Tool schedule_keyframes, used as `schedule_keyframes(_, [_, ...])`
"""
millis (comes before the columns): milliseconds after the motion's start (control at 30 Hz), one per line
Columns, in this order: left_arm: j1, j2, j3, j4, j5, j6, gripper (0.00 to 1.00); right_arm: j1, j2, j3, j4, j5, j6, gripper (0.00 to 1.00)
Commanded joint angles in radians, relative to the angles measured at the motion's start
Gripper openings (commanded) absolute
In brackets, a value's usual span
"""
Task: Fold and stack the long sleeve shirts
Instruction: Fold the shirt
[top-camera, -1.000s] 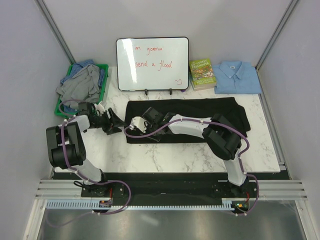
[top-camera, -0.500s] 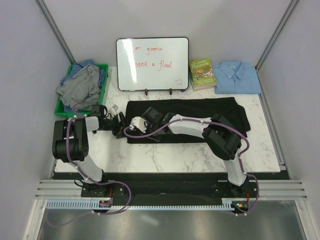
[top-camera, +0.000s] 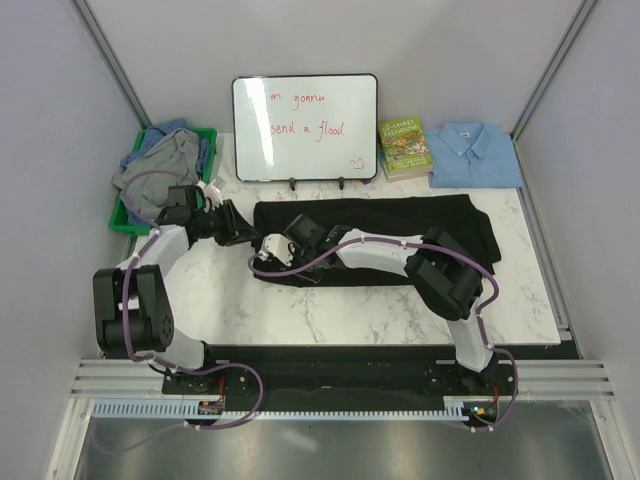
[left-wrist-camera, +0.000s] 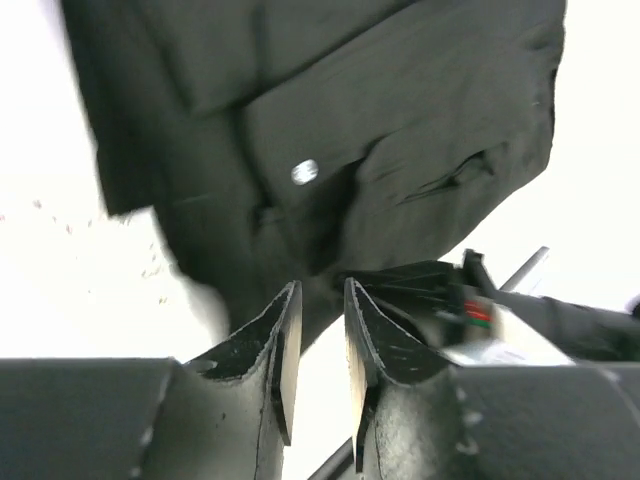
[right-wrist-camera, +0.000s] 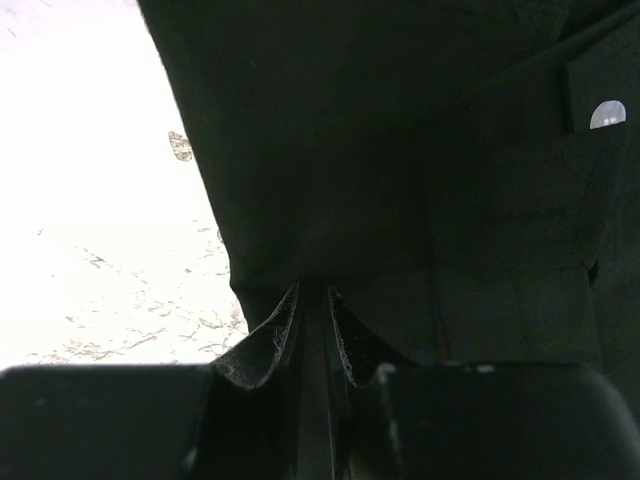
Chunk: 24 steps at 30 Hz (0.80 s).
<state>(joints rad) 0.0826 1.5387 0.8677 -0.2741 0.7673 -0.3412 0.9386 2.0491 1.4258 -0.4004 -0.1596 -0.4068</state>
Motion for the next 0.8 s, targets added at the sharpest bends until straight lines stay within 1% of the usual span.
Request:
schedule_keyframes(0, [-0.001, -0.124, 0.063, -0.108, -0.011, 0.138, 0.3, 0.005, 0.0, -0.013, -0.067, -0.009, -0.007, 0.19])
schedule_keyframes(67, [0.006, -0.134, 0.06, -0.145, -0.071, 0.157, 0.35, 0.005, -0.003, -0.005, -0.071, -0.015, -0.007, 0.19])
schedule_keyframes(100, [0.02, -0.124, 0.06, -0.16, -0.086, 0.174, 0.44, 0.005, -0.009, -0.001, -0.074, -0.023, -0.007, 0.19])
schedule_keyframes(133, [0.028, -0.117, 0.063, -0.174, -0.121, 0.179, 0.5, 0.006, -0.012, 0.001, -0.075, -0.03, -0.007, 0.2])
schedule_keyframes(200, [0.055, -0.091, 0.074, -0.192, -0.128, 0.2, 0.59, 0.006, -0.03, 0.021, -0.09, -0.056, -0.001, 0.2])
schedule_keyframes(267, [0.055, -0.062, 0.099, -0.182, -0.097, 0.24, 0.63, 0.005, -0.065, 0.047, -0.113, -0.081, 0.006, 0.23])
schedule_keyframes(300, [0.045, -0.042, 0.15, -0.183, -0.074, 0.307, 0.63, 0.003, -0.082, 0.057, -0.124, -0.101, 0.022, 0.24])
schedule_keyframes(333, [0.033, 0.016, 0.184, -0.191, -0.089, 0.338, 0.61, -0.003, -0.101, 0.065, -0.13, -0.113, 0.032, 0.27])
schedule_keyframes(367, [0.017, 0.05, 0.221, -0.244, -0.1, 0.39, 0.6, -0.01, -0.148, 0.065, -0.136, -0.124, 0.043, 0.27])
schedule_keyframes(400, [-0.013, 0.093, 0.323, -0.285, -0.102, 0.5, 0.55, -0.021, -0.176, 0.058, -0.133, -0.139, 0.057, 0.28])
schedule_keyframes(433, [-0.027, 0.157, 0.365, -0.313, -0.133, 0.536, 0.54, -0.053, -0.203, 0.026, -0.13, -0.168, 0.077, 0.29])
schedule_keyframes(467, [-0.04, 0.188, 0.395, -0.326, -0.147, 0.583, 0.52, -0.073, -0.267, 0.0, -0.095, -0.176, 0.091, 0.31])
schedule_keyframes(500, [-0.072, 0.216, 0.451, -0.364, -0.161, 0.611, 0.5, -0.096, -0.3, -0.03, -0.077, -0.178, 0.097, 0.34])
schedule_keyframes(533, [-0.07, 0.24, 0.473, -0.379, -0.193, 0.631, 0.5, -0.141, -0.328, -0.081, -0.063, -0.169, 0.095, 0.35])
schedule_keyframes(600, [-0.148, 0.306, 0.523, -0.396, -0.224, 0.671, 0.49, -0.185, -0.383, -0.116, -0.067, -0.132, 0.091, 0.36])
schedule_keyframes(667, [-0.176, 0.36, 0.55, -0.393, -0.255, 0.686, 0.49, -0.265, -0.42, -0.157, -0.115, -0.107, 0.074, 0.36])
schedule_keyframes(700, [-0.211, 0.383, 0.583, -0.395, -0.311, 0.689, 0.48, -0.291, -0.429, -0.171, -0.132, -0.091, 0.077, 0.36])
schedule_keyframes(733, [-0.228, 0.399, 0.597, -0.396, -0.331, 0.692, 0.47, -0.349, -0.44, -0.198, -0.146, -0.072, 0.082, 0.36])
schedule_keyframes(767, [-0.242, 0.432, 0.606, -0.396, -0.342, 0.712, 0.46, -0.38, -0.455, -0.212, -0.173, -0.055, 0.092, 0.36])
